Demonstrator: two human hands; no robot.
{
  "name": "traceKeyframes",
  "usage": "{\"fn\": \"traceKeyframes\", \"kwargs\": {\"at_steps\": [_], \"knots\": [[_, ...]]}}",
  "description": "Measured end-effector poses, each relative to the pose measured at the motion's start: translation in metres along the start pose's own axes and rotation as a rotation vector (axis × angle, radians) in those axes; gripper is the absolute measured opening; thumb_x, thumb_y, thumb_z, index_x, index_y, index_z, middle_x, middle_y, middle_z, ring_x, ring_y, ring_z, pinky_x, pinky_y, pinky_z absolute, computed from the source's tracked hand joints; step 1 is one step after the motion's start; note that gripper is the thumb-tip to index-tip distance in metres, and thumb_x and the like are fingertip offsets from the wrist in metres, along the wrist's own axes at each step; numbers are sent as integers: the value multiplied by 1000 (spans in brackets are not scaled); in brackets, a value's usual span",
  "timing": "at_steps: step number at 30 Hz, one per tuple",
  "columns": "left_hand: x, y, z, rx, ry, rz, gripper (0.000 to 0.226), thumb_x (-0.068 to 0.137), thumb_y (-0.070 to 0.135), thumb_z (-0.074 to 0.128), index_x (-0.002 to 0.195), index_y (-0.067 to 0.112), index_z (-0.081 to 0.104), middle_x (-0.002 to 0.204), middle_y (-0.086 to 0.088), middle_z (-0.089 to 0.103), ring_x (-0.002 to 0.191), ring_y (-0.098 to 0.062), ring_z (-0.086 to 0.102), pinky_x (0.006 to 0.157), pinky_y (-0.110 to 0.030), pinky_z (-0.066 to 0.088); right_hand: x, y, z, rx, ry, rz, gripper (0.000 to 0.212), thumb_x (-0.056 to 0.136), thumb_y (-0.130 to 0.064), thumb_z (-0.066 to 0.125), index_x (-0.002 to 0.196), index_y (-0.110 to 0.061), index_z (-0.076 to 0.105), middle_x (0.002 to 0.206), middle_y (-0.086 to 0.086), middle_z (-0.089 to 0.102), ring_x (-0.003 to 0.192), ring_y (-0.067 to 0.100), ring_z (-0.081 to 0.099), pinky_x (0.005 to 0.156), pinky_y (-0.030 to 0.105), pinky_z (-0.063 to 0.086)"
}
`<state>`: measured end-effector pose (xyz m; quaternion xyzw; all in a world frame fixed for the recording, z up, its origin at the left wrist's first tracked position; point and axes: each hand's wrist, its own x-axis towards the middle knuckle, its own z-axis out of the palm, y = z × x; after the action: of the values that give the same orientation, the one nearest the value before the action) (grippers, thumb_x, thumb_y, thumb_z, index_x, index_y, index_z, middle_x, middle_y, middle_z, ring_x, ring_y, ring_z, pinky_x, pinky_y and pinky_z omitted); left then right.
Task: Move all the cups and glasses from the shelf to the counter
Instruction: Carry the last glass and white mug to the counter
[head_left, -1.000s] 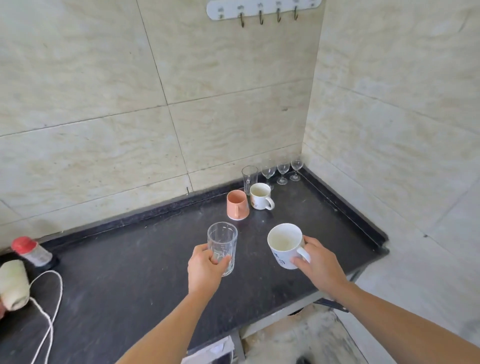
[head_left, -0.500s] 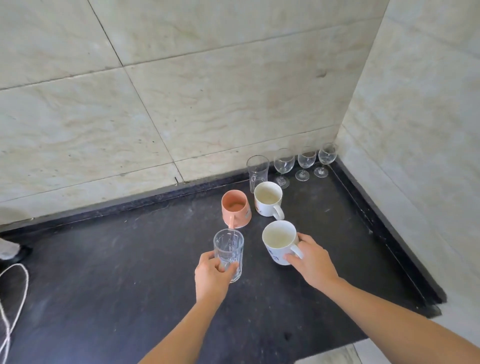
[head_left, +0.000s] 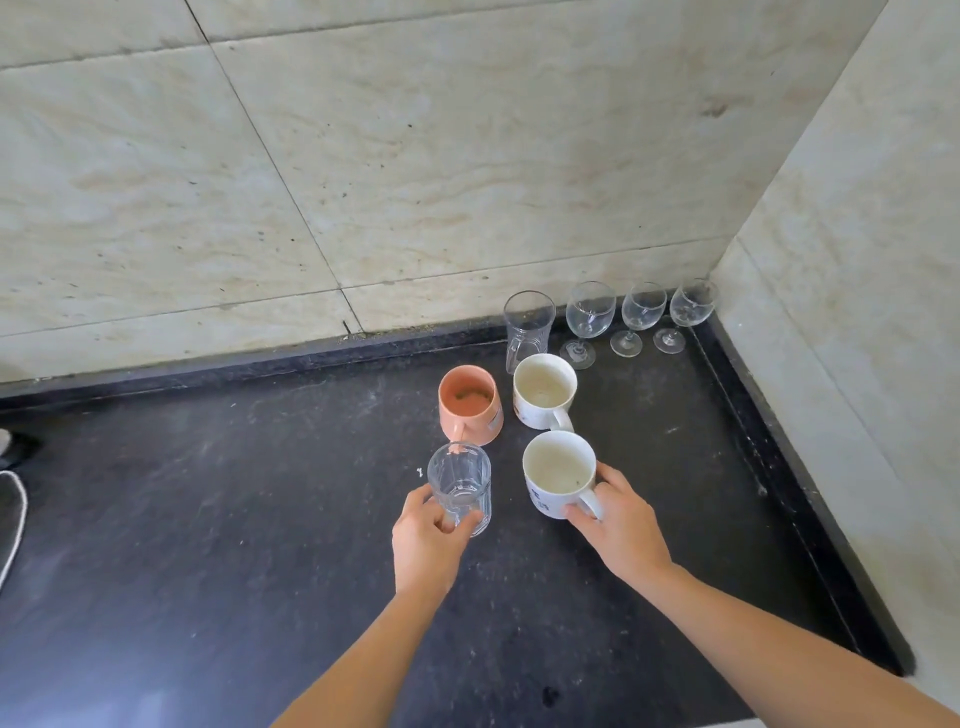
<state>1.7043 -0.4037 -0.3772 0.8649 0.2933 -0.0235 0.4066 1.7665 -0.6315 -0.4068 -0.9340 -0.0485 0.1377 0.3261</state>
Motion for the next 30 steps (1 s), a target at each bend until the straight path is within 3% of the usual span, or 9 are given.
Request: {"fn": "traceKeyframes", "kwargs": {"at_steps": [7, 12, 15, 18, 22, 26, 30], "knots": [[-9, 0, 9, 47, 1, 2, 54, 73, 31, 77, 40, 17, 37, 112, -1, 62, 64, -3, 52, 55, -10, 31, -6, 6, 2, -61, -28, 23, 41, 80, -45, 67, 114, -22, 63, 126, -11, 55, 92, 15, 62, 80, 30, 55], [-14, -8, -1, 69, -46, 33, 37, 74, 39, 75, 52, 17, 54, 125, 2, 54, 74, -10, 55, 64, -20, 38, -7, 3, -11, -176, -78, -13, 30, 81, -50, 62, 97, -24, 66, 121, -10, 55, 82, 13, 61, 74, 32, 55], [-23, -12, -17, 111, -18, 55, 32, 75, 45, 71, 66, 16, 60, 129, 3, 50, 82, -8, 51, 69, -23, 39, -7, -8, -27, -331, -28, 0, 36, 75, -60, 58, 84, -26, 60, 138, -4, 47, 102, 16, 60, 78, 36, 51], [-35, -14, -39, 139, 36, 83, 33, 76, 49, 68, 74, 17, 61, 129, 6, 48, 87, -11, 54, 68, -26, 41, -9, -24, -43, -442, 33, -41, 50, 74, -62, 59, 105, -24, 56, 143, -3, 40, 122, 17, 47, 81, 38, 47], [-59, -19, -77, 191, 144, 117, 33, 80, 51, 62, 77, 18, 61, 130, 7, 47, 93, -15, 58, 72, -31, 47, -14, -68, -50, -459, 112, -240, 49, 80, -56, 56, 115, -22, 51, 130, -5, 47, 113, 20, 48, 73, 36, 45], [-102, -39, -124, 250, 276, 111, 32, 82, 49, 61, 82, 18, 63, 130, 3, 48, 99, -20, 57, 77, -32, 47, -29, -127, -31, -475, 59, -574, 42, 85, -51, 52, 115, -21, 52, 121, -5, 52, 107, 22, 53, 69, 37, 47], [-172, -74, -174, 315, 443, 39, 28, 82, 39, 66, 79, 11, 65, 125, -6, 55, 104, -28, 57, 84, -36, 43, -76, -198, 4, -420, -17, -882, 35, 86, -42, 57, 110, -17, 59, 132, -2, 52, 114, 22, 53, 80, 38, 44]]}}
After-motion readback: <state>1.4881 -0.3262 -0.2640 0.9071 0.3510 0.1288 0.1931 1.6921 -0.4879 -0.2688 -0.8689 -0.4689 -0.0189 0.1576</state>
